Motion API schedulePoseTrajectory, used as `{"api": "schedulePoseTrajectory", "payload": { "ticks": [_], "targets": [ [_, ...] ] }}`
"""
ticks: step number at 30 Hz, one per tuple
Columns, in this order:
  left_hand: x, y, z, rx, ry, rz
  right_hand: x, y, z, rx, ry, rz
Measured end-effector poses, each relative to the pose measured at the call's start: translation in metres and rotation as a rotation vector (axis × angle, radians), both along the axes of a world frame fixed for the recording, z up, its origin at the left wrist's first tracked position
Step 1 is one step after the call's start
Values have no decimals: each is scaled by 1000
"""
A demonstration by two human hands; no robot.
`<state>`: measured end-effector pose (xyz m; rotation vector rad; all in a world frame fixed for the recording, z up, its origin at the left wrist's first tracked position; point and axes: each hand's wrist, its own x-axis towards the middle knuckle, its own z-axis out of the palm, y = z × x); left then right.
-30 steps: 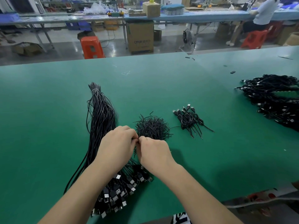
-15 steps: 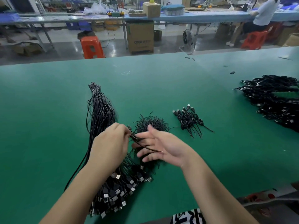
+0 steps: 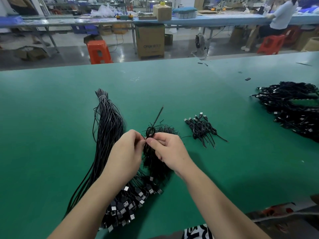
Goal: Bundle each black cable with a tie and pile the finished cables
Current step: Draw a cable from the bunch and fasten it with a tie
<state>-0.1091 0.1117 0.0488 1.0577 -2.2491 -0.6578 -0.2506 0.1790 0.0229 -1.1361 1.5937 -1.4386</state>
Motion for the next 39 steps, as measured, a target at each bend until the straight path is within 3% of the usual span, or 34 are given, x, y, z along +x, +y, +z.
{"api": "schedulePoseTrajectory", "payload": {
  "ticks": [5,7,9,13,16,20,24,27,31,33,35,39],
  "targets": [
    [3,-4,-10,-570,-140,-143,2,0,2,42,-332,57],
    [5,-7,-12,-670,-193,-232,-1,-1,3,89,-365,47],
    [6,-6,-13,-605,-166,-255,-4,0,4,73,-376,54],
    [4,1,-9,-174,9,-157,-6,-2,1,50,-397,89],
    [3,-1,-8,30,111,-82,-8,-1,-1,14,-517,168],
    [3,-7,-8,144,149,-53,-9,2,0,21,-349,200],
    [0,-5,-12,59,141,-33,-9,1,-4,30,-202,61],
    [-4,-1,-18,-102,106,-13,-7,-1,-5,54,-265,72],
    [-1,-8,-29,-563,25,-132,-5,-1,-4,80,-391,102],
    [2,-11,-32,-704,-23,-203,-8,-2,-3,81,-425,98],
    [2,-11,-32,-684,-16,-212,-8,-2,-1,67,-432,110],
    [0,-9,-26,-372,64,-116,-7,-3,-2,41,-407,108]
  ]
}}
